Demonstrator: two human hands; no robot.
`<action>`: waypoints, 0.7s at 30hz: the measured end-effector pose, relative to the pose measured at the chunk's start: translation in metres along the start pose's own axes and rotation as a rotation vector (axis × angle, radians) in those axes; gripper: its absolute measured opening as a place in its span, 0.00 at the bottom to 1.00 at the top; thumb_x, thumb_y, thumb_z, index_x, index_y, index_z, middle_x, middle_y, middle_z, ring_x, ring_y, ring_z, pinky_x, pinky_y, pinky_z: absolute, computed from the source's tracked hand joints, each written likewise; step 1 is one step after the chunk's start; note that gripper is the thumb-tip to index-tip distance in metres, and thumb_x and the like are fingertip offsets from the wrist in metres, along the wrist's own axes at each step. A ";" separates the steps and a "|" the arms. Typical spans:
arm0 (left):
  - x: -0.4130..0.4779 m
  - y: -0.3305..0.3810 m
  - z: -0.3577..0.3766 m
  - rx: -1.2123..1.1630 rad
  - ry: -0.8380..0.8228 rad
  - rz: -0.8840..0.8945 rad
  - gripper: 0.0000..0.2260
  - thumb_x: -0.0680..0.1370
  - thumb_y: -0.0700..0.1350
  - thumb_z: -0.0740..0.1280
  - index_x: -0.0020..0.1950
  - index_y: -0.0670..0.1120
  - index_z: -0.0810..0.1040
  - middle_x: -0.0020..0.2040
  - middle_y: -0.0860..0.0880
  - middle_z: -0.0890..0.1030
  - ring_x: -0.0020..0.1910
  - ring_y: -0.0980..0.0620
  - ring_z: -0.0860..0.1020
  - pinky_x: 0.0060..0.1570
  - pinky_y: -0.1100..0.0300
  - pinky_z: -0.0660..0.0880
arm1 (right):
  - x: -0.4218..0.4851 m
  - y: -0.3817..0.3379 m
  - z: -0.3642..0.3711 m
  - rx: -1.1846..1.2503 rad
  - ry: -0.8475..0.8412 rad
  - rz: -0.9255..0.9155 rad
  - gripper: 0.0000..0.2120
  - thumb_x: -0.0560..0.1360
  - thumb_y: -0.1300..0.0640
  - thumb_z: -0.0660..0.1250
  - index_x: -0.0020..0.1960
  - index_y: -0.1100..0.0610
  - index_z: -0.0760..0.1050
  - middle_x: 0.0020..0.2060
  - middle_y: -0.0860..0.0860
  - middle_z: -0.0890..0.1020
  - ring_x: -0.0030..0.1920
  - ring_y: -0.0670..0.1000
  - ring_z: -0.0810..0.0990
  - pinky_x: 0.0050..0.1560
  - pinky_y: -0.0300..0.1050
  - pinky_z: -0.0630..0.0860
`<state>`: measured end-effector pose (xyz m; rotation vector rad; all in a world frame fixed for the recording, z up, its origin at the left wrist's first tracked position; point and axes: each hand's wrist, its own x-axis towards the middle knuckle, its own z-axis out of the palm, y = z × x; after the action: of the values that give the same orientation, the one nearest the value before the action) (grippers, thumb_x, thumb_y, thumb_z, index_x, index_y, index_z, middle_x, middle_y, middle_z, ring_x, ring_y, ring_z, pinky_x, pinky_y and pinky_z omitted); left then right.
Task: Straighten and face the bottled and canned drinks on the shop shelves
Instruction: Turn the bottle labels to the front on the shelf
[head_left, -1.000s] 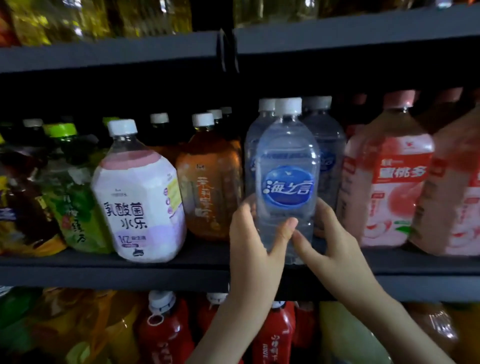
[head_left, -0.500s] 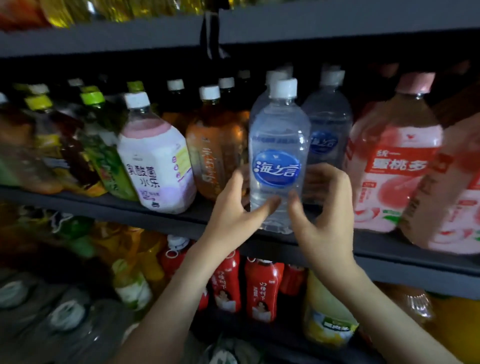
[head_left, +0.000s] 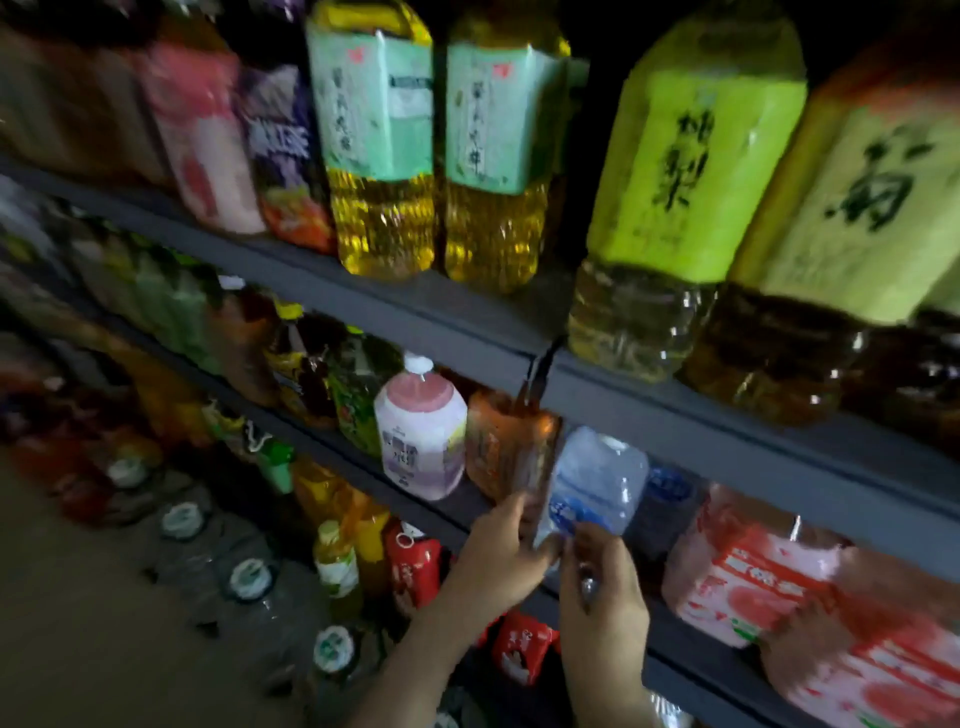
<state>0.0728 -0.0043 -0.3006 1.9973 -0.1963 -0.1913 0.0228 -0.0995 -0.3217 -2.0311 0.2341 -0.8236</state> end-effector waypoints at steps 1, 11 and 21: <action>-0.003 0.005 -0.004 0.007 -0.017 -0.028 0.14 0.73 0.47 0.68 0.58 0.50 0.75 0.51 0.55 0.82 0.52 0.59 0.80 0.51 0.67 0.73 | 0.001 -0.007 0.000 0.008 -0.024 0.040 0.11 0.70 0.69 0.72 0.49 0.58 0.79 0.41 0.50 0.81 0.42 0.38 0.74 0.41 0.24 0.68; -0.048 0.105 -0.098 -0.104 0.075 -0.253 0.10 0.76 0.42 0.59 0.50 0.50 0.78 0.53 0.45 0.81 0.54 0.47 0.79 0.59 0.50 0.74 | 0.040 -0.154 -0.017 0.106 -0.455 0.356 0.06 0.78 0.64 0.61 0.48 0.56 0.75 0.39 0.49 0.78 0.36 0.41 0.74 0.34 0.28 0.68; -0.073 0.227 -0.221 -0.045 0.076 -0.294 0.07 0.79 0.44 0.61 0.51 0.47 0.77 0.50 0.46 0.80 0.49 0.47 0.78 0.49 0.55 0.75 | 0.097 -0.316 -0.043 0.121 -0.462 0.376 0.02 0.77 0.59 0.65 0.47 0.55 0.76 0.39 0.50 0.80 0.40 0.50 0.77 0.41 0.41 0.69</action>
<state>0.0392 0.1122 0.0007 1.9776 0.1506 -0.3038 0.0235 0.0085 -0.0061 -1.9202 0.2831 -0.1252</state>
